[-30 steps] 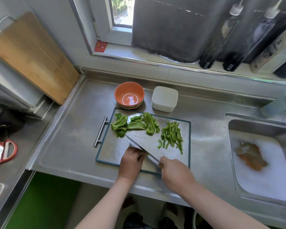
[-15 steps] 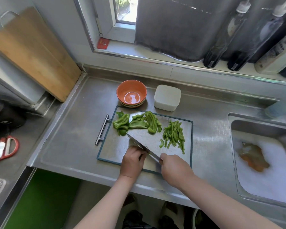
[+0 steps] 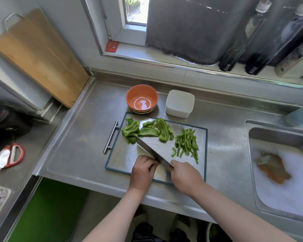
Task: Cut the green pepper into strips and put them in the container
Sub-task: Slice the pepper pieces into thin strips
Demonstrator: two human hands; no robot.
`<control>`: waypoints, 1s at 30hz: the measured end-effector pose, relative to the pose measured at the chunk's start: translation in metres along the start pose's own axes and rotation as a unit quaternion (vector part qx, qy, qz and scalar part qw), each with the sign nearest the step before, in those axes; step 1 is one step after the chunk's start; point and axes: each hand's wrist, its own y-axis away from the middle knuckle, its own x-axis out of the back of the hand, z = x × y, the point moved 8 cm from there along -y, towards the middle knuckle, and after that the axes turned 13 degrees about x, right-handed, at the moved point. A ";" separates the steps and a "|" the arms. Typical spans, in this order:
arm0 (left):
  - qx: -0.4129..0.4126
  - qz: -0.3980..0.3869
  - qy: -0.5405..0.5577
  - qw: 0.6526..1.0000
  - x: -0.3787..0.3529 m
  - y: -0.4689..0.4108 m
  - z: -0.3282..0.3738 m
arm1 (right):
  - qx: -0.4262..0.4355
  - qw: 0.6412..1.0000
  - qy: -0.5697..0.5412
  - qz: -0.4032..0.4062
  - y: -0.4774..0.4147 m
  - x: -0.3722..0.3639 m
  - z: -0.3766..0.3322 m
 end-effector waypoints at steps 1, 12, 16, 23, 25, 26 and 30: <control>0.002 0.000 -0.001 1.000 0.000 0.000 -0.001 | 0.004 1.000 -0.002 0.003 0.002 0.001 0.000; 0.000 0.016 -0.004 1.000 -0.001 0.000 -0.001 | 0.013 0.998 0.049 0.033 0.020 0.004 -0.006; -0.001 0.015 -0.003 1.000 -0.001 -0.001 -0.001 | 0.010 0.998 0.059 0.029 0.021 0.003 -0.005; -0.007 0.016 -0.003 1.000 -0.002 0.000 -0.002 | 0.006 0.997 0.076 0.018 0.020 0.003 -0.007; -0.022 0.018 -0.006 1.000 -0.001 0.000 0.001 | 0.003 0.997 0.079 0.014 0.019 0.002 -0.008; -0.031 0.018 -0.008 0.999 -0.001 -0.001 0.002 | 0.002 0.997 0.080 0.010 0.018 0.001 -0.008; -0.029 0.016 -0.013 0.999 -0.002 -0.001 0.003 | 0.000 0.998 0.066 0.009 0.014 -0.001 -0.006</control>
